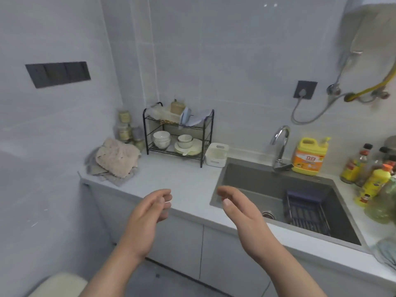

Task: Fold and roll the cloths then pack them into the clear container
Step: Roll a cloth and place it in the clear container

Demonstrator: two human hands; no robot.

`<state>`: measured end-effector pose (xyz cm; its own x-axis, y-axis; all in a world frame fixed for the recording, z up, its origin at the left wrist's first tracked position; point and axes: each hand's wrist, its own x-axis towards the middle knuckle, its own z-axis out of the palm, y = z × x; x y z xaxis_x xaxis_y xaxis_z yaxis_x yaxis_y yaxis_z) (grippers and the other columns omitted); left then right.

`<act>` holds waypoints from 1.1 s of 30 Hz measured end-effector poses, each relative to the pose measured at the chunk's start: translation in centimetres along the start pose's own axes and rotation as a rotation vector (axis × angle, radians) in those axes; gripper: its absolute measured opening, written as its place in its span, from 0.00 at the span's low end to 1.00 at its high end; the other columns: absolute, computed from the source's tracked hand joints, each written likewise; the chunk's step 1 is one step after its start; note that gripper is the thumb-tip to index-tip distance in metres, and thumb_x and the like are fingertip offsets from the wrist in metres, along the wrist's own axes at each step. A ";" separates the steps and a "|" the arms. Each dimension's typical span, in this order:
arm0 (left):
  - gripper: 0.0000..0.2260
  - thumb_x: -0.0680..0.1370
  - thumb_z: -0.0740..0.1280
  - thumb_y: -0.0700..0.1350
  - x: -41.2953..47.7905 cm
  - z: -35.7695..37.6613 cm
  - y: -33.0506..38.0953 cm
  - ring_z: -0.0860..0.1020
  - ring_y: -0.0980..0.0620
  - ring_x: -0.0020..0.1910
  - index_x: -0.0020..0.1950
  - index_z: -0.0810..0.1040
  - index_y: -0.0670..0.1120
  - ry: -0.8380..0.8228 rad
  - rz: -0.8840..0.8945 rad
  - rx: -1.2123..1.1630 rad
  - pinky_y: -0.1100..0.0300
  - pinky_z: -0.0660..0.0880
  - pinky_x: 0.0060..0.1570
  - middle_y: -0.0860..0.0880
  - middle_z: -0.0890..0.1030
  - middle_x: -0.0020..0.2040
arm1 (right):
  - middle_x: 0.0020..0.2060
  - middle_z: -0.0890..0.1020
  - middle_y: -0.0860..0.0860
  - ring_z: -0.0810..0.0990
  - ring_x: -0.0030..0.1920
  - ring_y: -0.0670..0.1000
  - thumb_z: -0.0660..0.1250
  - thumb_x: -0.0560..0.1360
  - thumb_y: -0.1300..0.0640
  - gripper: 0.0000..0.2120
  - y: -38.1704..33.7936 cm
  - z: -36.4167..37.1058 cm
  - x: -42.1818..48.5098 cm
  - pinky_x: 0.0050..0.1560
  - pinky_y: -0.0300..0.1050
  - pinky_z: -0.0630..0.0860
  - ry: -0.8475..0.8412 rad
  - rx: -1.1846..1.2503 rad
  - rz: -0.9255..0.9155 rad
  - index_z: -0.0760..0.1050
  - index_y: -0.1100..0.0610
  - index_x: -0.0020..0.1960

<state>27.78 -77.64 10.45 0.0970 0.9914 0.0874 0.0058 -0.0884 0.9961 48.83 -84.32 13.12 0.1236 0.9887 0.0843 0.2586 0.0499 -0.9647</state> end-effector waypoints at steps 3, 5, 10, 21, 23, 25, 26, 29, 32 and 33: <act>0.12 0.83 0.57 0.42 1.3 -5.7 -0.4 0.80 0.52 0.56 0.55 0.79 0.50 0.069 -0.006 0.002 0.56 0.76 0.55 0.48 0.82 0.54 | 0.60 0.75 0.32 0.70 0.60 0.28 0.58 0.72 0.41 0.18 -0.4 5.5 2.8 0.56 0.30 0.67 -0.051 0.026 0.012 0.73 0.36 0.61; 0.12 0.83 0.56 0.42 2.0 -8.3 -0.5 0.80 0.53 0.56 0.55 0.79 0.50 0.105 -0.006 0.007 0.56 0.76 0.54 0.48 0.82 0.54 | 0.60 0.75 0.31 0.70 0.60 0.27 0.58 0.73 0.41 0.18 -0.6 8.4 4.2 0.55 0.29 0.67 -0.070 0.024 0.003 0.72 0.37 0.62; 0.12 0.83 0.55 0.44 4.5 -14.5 -1.8 0.79 0.56 0.57 0.56 0.78 0.53 0.147 -0.023 0.039 0.56 0.75 0.58 0.51 0.81 0.56 | 0.61 0.75 0.34 0.69 0.59 0.26 0.59 0.82 0.52 0.13 -0.1 15.5 7.9 0.53 0.25 0.67 -0.127 0.014 0.026 0.72 0.43 0.65; 0.15 0.74 0.60 0.55 15.2 -19.0 -6.0 0.81 0.56 0.54 0.55 0.80 0.51 0.244 -0.074 -0.002 0.54 0.76 0.56 0.49 0.83 0.54 | 0.58 0.77 0.35 0.72 0.56 0.28 0.60 0.81 0.50 0.11 2.5 21.1 21.4 0.56 0.30 0.69 -0.199 0.038 0.067 0.74 0.43 0.61; 0.11 0.79 0.61 0.53 18.6 -19.4 -6.9 0.81 0.55 0.53 0.55 0.80 0.51 0.273 -0.076 0.017 0.55 0.76 0.54 0.50 0.83 0.53 | 0.59 0.77 0.35 0.71 0.57 0.27 0.58 0.82 0.53 0.12 3.3 21.7 24.9 0.55 0.28 0.68 -0.230 0.045 0.073 0.73 0.43 0.62; 0.10 0.82 0.59 0.47 22.2 -19.7 -7.9 0.81 0.53 0.53 0.54 0.80 0.50 0.286 -0.105 0.027 0.57 0.76 0.51 0.49 0.83 0.53 | 0.59 0.77 0.35 0.71 0.57 0.27 0.58 0.82 0.54 0.12 4.0 22.0 28.7 0.54 0.28 0.69 -0.235 0.052 0.089 0.73 0.43 0.63; 0.10 0.82 0.58 0.45 24.0 -19.8 -8.4 0.81 0.52 0.53 0.54 0.80 0.49 0.290 -0.124 0.033 0.57 0.76 0.50 0.49 0.83 0.52 | 0.59 0.77 0.36 0.71 0.57 0.27 0.59 0.82 0.54 0.12 4.4 22.1 30.6 0.55 0.28 0.69 -0.233 0.057 0.097 0.73 0.43 0.62; 0.08 0.81 0.62 0.46 29.0 -19.7 -9.6 0.81 0.50 0.53 0.53 0.81 0.50 0.286 -0.174 0.058 0.57 0.76 0.50 0.50 0.84 0.50 | 0.59 0.78 0.38 0.72 0.57 0.29 0.59 0.81 0.54 0.12 5.3 22.5 35.9 0.56 0.31 0.69 -0.254 0.037 0.095 0.74 0.43 0.61; 0.10 0.82 0.59 0.43 33.5 -19.6 -10.2 0.80 0.51 0.54 0.54 0.80 0.48 0.316 -0.173 0.078 0.58 0.76 0.50 0.49 0.83 0.52 | 0.58 0.79 0.38 0.74 0.57 0.33 0.60 0.81 0.54 0.11 6.0 22.9 41.1 0.58 0.34 0.70 -0.263 0.044 0.099 0.74 0.44 0.61; 0.11 0.82 0.58 0.43 34.8 -19.6 -10.2 0.80 0.51 0.54 0.54 0.80 0.48 0.319 -0.173 0.085 0.59 0.77 0.49 0.49 0.82 0.53 | 0.57 0.79 0.39 0.75 0.57 0.35 0.60 0.82 0.55 0.11 6.2 23.2 42.7 0.60 0.36 0.71 -0.262 0.050 0.104 0.74 0.45 0.61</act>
<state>11.55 -40.39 3.57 -0.2280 0.9712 -0.0690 0.0784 0.0890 0.9929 33.52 -38.55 4.96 -0.1065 0.9913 -0.0768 0.2096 -0.0531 -0.9764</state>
